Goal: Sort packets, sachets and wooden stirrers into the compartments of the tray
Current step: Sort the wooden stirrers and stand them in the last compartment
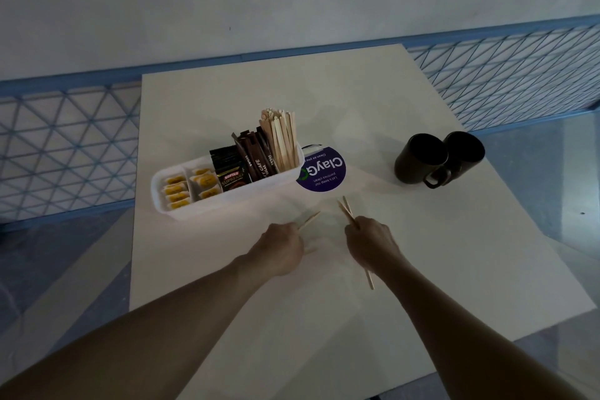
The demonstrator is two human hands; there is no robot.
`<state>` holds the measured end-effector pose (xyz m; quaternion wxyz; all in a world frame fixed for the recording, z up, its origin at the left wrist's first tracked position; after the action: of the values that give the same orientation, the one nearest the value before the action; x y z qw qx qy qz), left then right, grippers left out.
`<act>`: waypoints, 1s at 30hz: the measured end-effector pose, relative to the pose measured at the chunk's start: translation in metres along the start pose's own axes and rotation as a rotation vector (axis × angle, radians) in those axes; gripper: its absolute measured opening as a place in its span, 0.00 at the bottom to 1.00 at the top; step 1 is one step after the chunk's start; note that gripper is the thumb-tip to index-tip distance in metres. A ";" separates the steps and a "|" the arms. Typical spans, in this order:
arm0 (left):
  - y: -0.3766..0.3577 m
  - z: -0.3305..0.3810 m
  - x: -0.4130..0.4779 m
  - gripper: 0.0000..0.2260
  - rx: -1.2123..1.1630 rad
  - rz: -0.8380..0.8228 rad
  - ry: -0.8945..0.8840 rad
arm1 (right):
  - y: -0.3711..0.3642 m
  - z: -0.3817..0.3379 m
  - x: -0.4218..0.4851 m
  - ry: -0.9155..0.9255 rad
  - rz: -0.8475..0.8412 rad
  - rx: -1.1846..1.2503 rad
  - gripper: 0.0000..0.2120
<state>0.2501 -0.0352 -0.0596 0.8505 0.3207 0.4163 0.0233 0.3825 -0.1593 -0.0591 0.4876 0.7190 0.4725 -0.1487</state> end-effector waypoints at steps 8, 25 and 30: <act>-0.002 -0.014 -0.012 0.11 0.024 0.158 -0.082 | -0.007 0.002 0.000 -0.025 0.008 0.045 0.12; 0.004 -0.017 -0.016 0.10 0.125 0.242 -0.008 | -0.014 0.000 -0.005 -0.042 0.021 0.071 0.11; 0.002 -0.021 -0.010 0.14 0.033 0.168 0.008 | -0.014 0.001 -0.004 -0.043 0.004 0.096 0.11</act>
<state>0.2285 -0.0254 -0.0606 0.8385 0.3684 0.3916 0.0889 0.3690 -0.1608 -0.0648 0.4629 0.7390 0.4530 -0.1854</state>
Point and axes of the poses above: each hand's wrist, its own x-axis towards the middle knuckle, its own y-axis out of the back of the hand, z = x × y, the point moved 9 cm from there along x, towards the middle knuckle, and after that the axes turned 15 degrees about -z, right-handed, at the moved point
